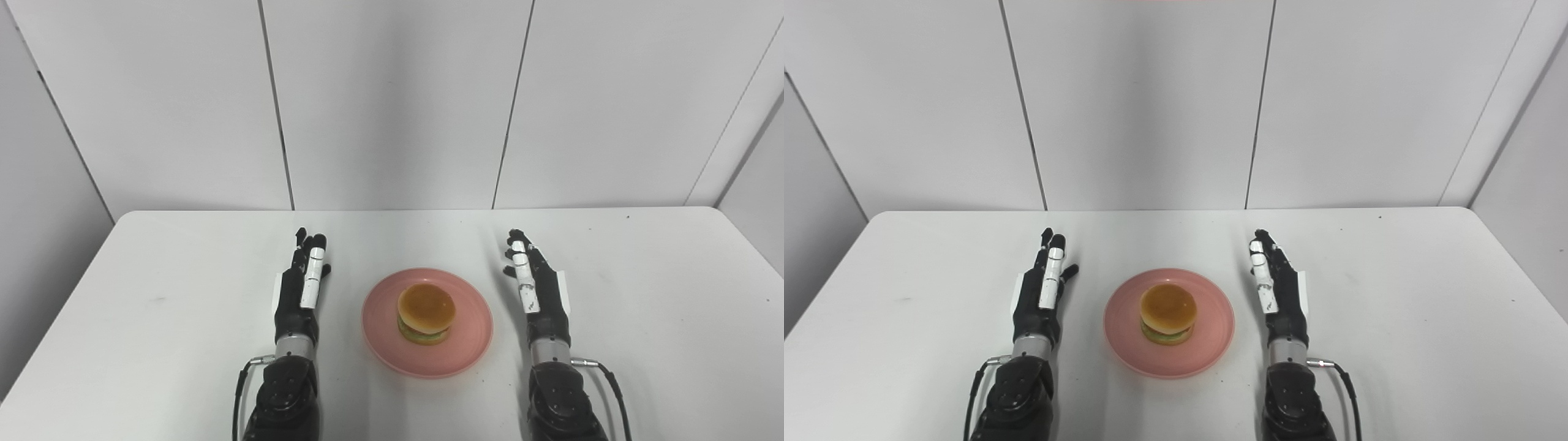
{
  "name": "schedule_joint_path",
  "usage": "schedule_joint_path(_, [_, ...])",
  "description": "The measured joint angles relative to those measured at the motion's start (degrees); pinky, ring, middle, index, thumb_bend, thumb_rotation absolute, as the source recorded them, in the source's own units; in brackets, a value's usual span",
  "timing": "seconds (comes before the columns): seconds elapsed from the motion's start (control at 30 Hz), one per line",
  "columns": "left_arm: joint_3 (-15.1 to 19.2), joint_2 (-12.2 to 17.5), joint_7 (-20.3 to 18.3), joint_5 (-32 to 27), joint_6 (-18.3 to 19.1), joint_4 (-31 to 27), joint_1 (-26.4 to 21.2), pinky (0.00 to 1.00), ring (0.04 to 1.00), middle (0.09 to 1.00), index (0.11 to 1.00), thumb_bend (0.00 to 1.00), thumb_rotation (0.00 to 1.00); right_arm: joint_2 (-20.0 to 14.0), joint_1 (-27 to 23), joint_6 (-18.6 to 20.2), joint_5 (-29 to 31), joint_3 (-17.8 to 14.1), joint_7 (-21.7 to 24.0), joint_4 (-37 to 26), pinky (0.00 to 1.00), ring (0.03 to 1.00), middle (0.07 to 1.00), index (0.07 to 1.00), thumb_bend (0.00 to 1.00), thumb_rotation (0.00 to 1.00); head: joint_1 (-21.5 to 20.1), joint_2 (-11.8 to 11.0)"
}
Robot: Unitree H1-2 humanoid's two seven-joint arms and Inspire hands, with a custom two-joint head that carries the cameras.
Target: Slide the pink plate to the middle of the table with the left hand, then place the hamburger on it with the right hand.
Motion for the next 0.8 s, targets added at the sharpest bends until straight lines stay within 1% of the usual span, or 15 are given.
schedule_joint_path(0.17, [-0.11,0.94,-1.12,-0.24,0.65,-0.04,-0.18,1.00,1.000,0.995,1.000,0.74,0.86,-0.01,0.00,0.08,0.38,-0.02,0.17,0.04,0.77,0.842,0.850,0.825,0.70,1.00,0.09,0.09])
schedule_joint_path(0.27, [-0.14,0.96,-1.21,-0.54,1.45,-0.36,-0.29,1.00,1.000,0.999,1.000,0.74,0.87,0.01,0.00,0.09,0.94,-0.03,0.86,0.08,0.79,0.850,0.855,0.828,0.71,1.00,0.09,0.09])
schedule_joint_path(0.43, [-0.13,0.98,-1.26,-1.14,1.69,-0.38,-0.36,1.00,1.000,0.996,1.000,0.74,0.86,0.00,0.00,0.32,1.02,-0.03,1.14,0.06,0.79,0.845,0.858,0.833,0.67,1.00,-0.09,0.09])
schedule_joint_path(0.6, [-0.24,0.98,-1.26,-1.20,2.33,-0.38,-0.48,1.00,1.000,0.994,1.000,0.77,0.86,-0.33,0.01,0.30,-0.09,0.81,1.21,0.09,0.78,0.849,0.864,0.838,0.69,1.00,0.09,0.00])
schedule_joint_path(0.8, [-0.40,0.99,-1.28,-1.21,2.47,-0.55,-0.58,1.00,1.000,0.996,1.000,0.76,0.85,-0.32,0.04,0.31,-0.07,0.78,1.33,0.03,0.79,0.840,0.863,0.839,0.68,1.00,0.09,0.00])
